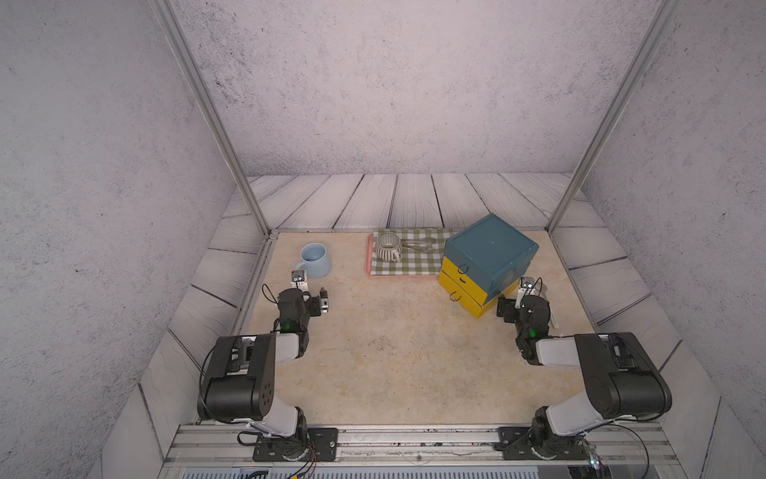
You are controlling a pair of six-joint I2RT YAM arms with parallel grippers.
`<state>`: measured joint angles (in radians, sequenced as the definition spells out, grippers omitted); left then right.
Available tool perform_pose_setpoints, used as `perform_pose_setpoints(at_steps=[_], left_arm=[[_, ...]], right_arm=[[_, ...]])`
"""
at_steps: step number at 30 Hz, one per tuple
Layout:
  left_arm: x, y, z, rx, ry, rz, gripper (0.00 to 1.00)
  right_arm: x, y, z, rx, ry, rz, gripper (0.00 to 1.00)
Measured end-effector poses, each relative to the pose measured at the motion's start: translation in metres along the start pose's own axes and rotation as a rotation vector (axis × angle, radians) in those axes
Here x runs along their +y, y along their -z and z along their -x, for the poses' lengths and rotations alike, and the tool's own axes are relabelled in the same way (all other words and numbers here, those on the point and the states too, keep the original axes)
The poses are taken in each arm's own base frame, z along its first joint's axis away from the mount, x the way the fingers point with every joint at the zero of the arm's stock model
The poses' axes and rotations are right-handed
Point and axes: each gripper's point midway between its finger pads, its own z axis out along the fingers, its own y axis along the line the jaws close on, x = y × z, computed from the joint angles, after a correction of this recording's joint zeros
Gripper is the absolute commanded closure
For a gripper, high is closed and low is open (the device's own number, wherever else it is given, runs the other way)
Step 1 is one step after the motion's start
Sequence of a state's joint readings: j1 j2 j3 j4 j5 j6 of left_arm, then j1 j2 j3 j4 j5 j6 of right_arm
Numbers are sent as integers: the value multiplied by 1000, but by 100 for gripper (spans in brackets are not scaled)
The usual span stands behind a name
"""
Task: Place the fruit knives into the drawer by color
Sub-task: Reset both arms
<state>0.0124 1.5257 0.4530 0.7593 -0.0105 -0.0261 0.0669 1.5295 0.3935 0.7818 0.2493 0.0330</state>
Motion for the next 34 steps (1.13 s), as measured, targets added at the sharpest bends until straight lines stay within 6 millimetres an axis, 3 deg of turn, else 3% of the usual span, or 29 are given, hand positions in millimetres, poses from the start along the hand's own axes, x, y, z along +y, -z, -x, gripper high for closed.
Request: perform_pose_setpoints(at_steps=[34], left_arm=[[-2,-1,0,11,-4,-9,1]], right_arm=[[-6,-8,5,23,-31,14,1]])
